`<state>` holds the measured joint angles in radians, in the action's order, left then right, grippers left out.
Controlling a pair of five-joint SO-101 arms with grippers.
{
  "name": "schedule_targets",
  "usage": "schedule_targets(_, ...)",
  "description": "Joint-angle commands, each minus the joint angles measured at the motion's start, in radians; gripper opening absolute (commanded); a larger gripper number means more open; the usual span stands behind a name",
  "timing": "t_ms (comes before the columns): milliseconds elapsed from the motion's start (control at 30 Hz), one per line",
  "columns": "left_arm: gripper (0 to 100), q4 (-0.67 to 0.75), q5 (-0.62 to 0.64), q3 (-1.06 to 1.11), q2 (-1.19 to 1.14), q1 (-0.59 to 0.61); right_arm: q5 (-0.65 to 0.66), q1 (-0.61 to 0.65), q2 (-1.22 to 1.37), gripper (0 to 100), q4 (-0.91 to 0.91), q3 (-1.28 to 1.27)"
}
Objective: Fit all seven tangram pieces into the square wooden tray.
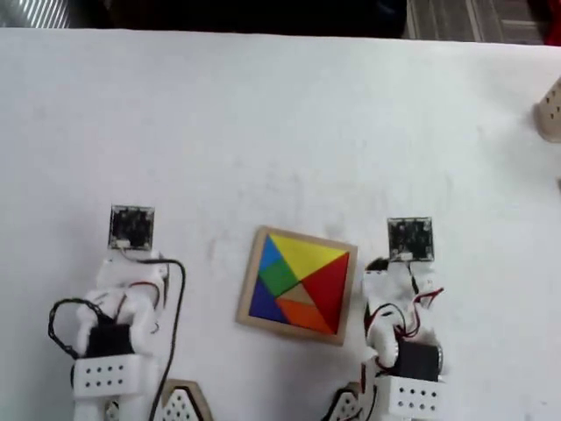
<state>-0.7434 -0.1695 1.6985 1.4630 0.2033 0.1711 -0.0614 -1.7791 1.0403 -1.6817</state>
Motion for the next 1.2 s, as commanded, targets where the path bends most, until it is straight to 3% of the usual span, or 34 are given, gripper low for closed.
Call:
schedule_targets(0, 7, -0.066, -0.009, 0.002, 0.194, 0.021, -0.003, -0.025, -0.013, 1.8, 0.054, -0.009)
schedule_targets(333, 7, -0.543, -0.005, -0.005, 0.354, 0.018, -0.003, -0.021, -0.005, 1.8, 0.059, -0.009)
schedule_targets(1167, 7, -0.54, -0.005, -0.006, 0.355, 0.018, -0.003, -0.024, -0.005, 1.8, 0.061, -0.009)
